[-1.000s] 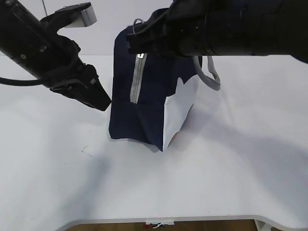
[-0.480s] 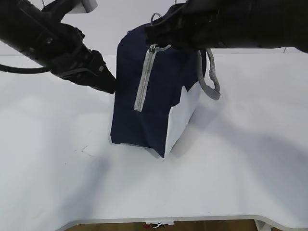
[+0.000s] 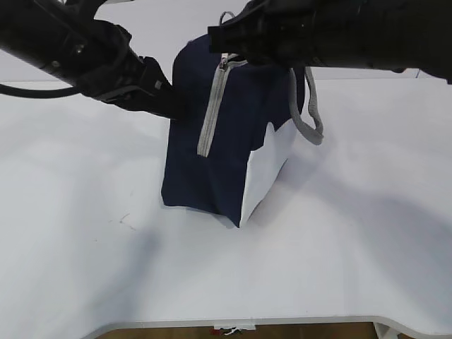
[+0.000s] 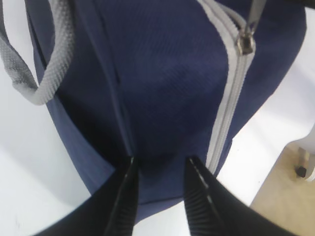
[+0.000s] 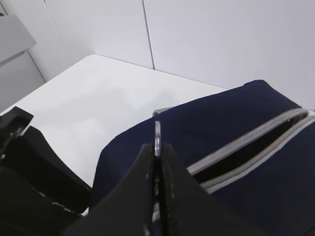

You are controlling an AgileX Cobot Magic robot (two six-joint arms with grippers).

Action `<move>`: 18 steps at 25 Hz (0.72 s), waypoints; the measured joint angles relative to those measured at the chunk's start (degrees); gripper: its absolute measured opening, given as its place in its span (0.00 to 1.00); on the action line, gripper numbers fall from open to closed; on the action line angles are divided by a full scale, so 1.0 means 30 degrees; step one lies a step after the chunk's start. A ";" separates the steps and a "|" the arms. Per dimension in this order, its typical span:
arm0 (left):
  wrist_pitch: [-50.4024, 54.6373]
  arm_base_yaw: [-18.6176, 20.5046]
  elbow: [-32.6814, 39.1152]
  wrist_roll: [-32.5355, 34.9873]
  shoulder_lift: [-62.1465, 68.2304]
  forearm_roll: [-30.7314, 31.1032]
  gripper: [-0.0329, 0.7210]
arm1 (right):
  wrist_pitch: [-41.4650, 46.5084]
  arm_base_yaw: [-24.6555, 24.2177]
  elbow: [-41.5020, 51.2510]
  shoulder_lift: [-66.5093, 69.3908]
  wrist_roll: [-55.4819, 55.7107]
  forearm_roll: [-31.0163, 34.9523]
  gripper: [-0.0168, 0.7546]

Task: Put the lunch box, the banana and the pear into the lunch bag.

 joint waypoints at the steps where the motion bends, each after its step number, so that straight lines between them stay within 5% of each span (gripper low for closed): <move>1: -0.0081 0.0000 0.0000 0.0155 0.0000 -0.0218 0.37 | -0.0080 0.0000 0.0000 0.0000 0.0000 0.0136 0.04; 13: -0.1816 0.0000 0.0000 0.1535 0.0130 -0.1776 0.41 | -0.0187 0.0000 0.0000 0.0000 0.0000 0.1176 0.04; 18: -0.2019 0.0000 0.0000 0.1661 0.0340 -0.1907 0.32 | -0.0187 -0.0043 0.0000 0.0000 0.0000 0.1190 0.04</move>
